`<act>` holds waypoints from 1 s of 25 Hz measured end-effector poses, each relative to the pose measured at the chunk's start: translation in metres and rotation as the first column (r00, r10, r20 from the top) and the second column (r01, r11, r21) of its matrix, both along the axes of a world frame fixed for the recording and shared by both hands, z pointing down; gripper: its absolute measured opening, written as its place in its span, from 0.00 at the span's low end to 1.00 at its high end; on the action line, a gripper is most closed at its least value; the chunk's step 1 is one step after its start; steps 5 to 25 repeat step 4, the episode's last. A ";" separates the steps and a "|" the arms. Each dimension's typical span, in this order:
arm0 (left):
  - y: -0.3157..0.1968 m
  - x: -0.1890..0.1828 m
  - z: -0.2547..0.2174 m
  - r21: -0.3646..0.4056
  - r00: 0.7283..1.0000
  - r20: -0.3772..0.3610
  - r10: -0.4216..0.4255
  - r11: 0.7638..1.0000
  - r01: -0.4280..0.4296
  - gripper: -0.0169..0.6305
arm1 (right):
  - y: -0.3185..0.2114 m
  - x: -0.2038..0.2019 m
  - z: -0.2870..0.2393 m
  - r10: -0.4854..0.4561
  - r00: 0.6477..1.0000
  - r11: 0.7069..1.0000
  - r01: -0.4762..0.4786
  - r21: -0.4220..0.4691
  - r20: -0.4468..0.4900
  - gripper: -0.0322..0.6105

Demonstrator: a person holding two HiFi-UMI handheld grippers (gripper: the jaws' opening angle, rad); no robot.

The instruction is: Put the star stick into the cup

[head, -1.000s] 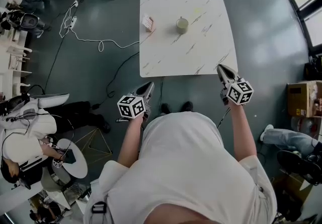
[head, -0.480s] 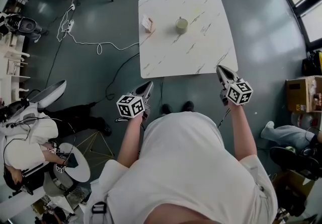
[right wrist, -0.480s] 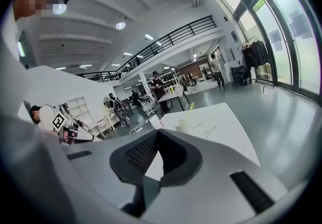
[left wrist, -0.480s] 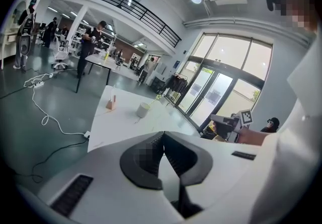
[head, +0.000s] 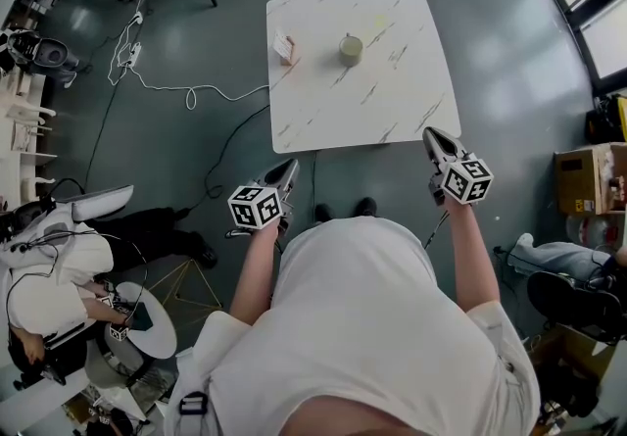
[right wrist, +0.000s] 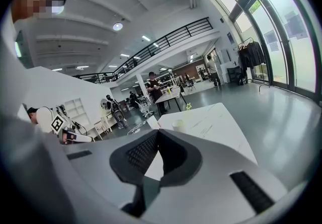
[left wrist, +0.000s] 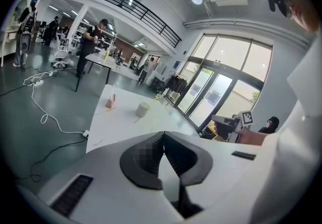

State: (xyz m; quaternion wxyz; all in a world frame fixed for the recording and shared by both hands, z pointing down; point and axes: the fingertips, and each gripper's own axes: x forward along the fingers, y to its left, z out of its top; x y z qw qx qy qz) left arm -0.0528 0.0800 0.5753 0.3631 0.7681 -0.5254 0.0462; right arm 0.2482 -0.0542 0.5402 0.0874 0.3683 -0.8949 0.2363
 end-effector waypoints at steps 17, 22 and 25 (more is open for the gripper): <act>-0.002 0.000 0.001 0.002 1.000 -0.001 0.002 1.000 -0.002 0.05 | 0.002 0.002 0.003 0.004 1.000 1.000 -0.004 -0.005 -0.001 0.09; -0.002 0.000 0.001 0.002 1.000 -0.001 0.002 1.000 -0.002 0.05 | 0.002 0.002 0.003 0.004 1.000 1.000 -0.004 -0.005 -0.001 0.09; -0.002 0.000 0.001 0.002 1.000 -0.001 0.002 1.000 -0.002 0.05 | 0.002 0.002 0.003 0.004 1.000 1.000 -0.004 -0.005 -0.001 0.09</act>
